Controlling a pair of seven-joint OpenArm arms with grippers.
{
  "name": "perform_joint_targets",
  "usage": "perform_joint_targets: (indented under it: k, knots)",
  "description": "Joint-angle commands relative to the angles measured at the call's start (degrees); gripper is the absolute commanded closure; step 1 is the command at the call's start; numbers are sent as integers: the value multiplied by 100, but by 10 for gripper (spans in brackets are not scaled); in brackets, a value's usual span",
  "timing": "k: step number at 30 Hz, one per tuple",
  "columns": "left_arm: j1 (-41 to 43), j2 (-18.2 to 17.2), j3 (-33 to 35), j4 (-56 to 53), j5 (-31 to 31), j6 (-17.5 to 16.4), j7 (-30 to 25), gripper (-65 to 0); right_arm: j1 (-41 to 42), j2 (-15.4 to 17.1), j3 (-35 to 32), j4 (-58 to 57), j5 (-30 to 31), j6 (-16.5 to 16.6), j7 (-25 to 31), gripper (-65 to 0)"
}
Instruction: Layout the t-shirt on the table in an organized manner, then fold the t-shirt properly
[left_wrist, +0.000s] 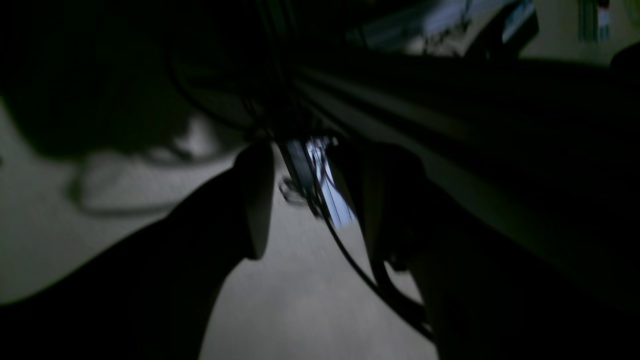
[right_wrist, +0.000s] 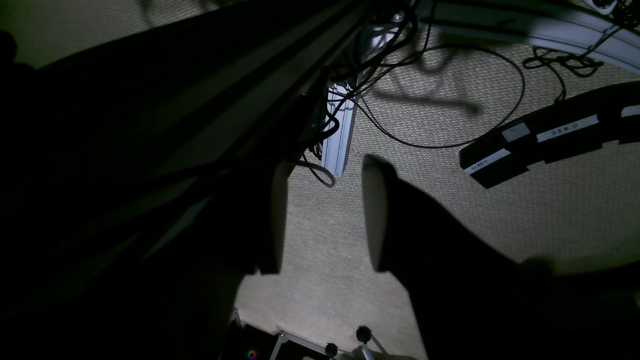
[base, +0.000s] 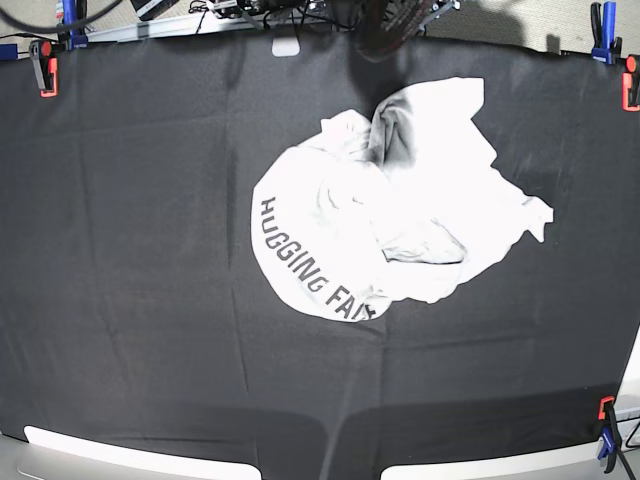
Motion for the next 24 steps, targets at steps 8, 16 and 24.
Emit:
perform_joint_targets:
  k: [8, 16, 24]
  knots:
    - [-111, 201, -11, 61, -313, -13, -5176, -267, 0, -28, -11, 39, 17, 107, 0, -242]
    - [238, 201, -11, 111, -404, -7, -6720, -267, 0, -28, -11, 42, 20, 105, 2, -242]
    - [245, 184, -11, 122, -415, 0, -6720, -267, 0, -28, -11, 42, 17, 107, 0, -242]
